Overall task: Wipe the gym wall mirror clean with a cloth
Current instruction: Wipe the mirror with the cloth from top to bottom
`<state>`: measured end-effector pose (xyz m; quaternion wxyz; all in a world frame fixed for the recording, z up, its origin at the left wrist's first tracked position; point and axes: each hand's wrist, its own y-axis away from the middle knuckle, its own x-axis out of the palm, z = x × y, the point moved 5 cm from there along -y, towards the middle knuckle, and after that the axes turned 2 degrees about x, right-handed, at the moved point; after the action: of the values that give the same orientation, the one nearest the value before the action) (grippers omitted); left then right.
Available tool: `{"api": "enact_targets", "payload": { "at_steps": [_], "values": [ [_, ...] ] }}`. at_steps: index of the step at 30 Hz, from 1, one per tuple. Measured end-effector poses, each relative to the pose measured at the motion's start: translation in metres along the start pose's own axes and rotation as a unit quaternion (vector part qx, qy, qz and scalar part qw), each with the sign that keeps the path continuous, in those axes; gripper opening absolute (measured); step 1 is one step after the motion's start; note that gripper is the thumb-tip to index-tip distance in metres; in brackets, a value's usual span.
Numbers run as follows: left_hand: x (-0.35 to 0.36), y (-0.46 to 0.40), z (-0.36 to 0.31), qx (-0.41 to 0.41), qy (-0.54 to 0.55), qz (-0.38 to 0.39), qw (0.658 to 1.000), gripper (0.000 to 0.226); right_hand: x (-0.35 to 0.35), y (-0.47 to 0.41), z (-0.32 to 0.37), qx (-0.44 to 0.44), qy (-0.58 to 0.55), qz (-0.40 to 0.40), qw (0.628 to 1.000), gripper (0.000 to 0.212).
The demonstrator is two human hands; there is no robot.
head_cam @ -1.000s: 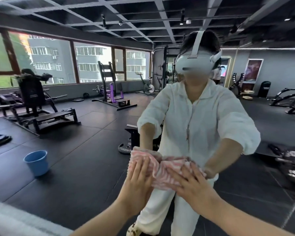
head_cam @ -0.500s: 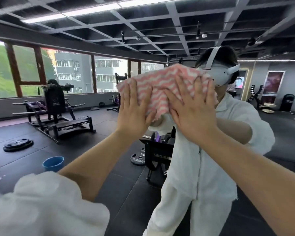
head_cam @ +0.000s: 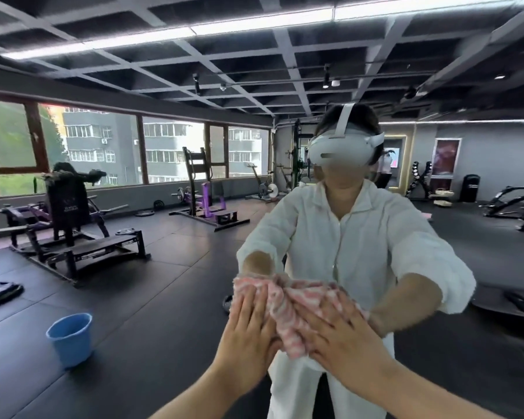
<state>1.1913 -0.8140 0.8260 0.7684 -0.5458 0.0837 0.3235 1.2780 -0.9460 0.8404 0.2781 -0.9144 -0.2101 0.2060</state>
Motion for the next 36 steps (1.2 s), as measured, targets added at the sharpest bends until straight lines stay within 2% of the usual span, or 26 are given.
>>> {"api": "enact_targets", "payload": {
  "at_steps": [4,9,13,16,20,22,24,25,29,31,33,36],
  "values": [
    [-0.047,-0.082,0.056,-0.024,0.016,-0.104,0.994,0.067,-0.031,-0.079,-0.070,0.124,-0.012,-0.055,0.991,0.058],
    [-0.095,-0.162,0.146,-0.064,0.000,-0.149,0.987,0.065,-0.055,-0.173,-0.147,0.263,-0.005,-0.066,0.963,0.060],
    [-0.110,-0.169,0.175,-0.056,0.004,-0.173,0.983,0.057,-0.061,-0.209,-0.150,0.308,-0.001,-0.077,0.948,0.060],
    [-0.094,-0.138,0.169,-0.017,0.005,-0.174,0.985,0.058,-0.050,-0.197,-0.108,0.279,0.022,-0.091,0.956,0.060],
    [-0.046,-0.045,0.146,0.059,0.001,-0.115,0.992,0.064,-0.020,-0.144,-0.001,0.172,0.008,-0.034,0.984,0.067],
    [-0.018,0.014,0.133,0.094,-0.014,-0.075,0.993,0.074,-0.005,-0.107,0.062,0.093,0.006,0.009,0.996,0.085],
    [0.005,0.069,0.124,0.125,-0.035,-0.028,0.991,0.080,0.008,-0.081,0.107,0.029,-0.017,0.086,0.996,0.107],
    [0.012,0.088,0.124,0.128,-0.040,-0.012,0.991,0.078,0.011,-0.076,0.118,0.013,-0.028,0.105,0.994,0.104],
    [0.002,0.093,0.159,0.079,-0.037,-0.011,0.996,0.059,0.003,-0.122,0.112,0.011,-0.047,0.049,0.998,0.069],
    [-0.015,0.067,0.193,0.033,-0.050,-0.035,0.998,0.063,-0.006,-0.168,0.084,0.038,-0.052,0.013,0.998,0.058],
    [-0.035,0.038,0.232,0.003,-0.058,-0.051,0.997,0.065,-0.016,-0.217,0.050,0.075,-0.034,-0.012,0.997,0.053],
    [-0.063,-0.001,0.287,-0.027,-0.054,-0.055,0.997,0.067,-0.031,-0.277,0.006,0.135,-0.022,-0.026,0.990,0.056]
  ]
}}
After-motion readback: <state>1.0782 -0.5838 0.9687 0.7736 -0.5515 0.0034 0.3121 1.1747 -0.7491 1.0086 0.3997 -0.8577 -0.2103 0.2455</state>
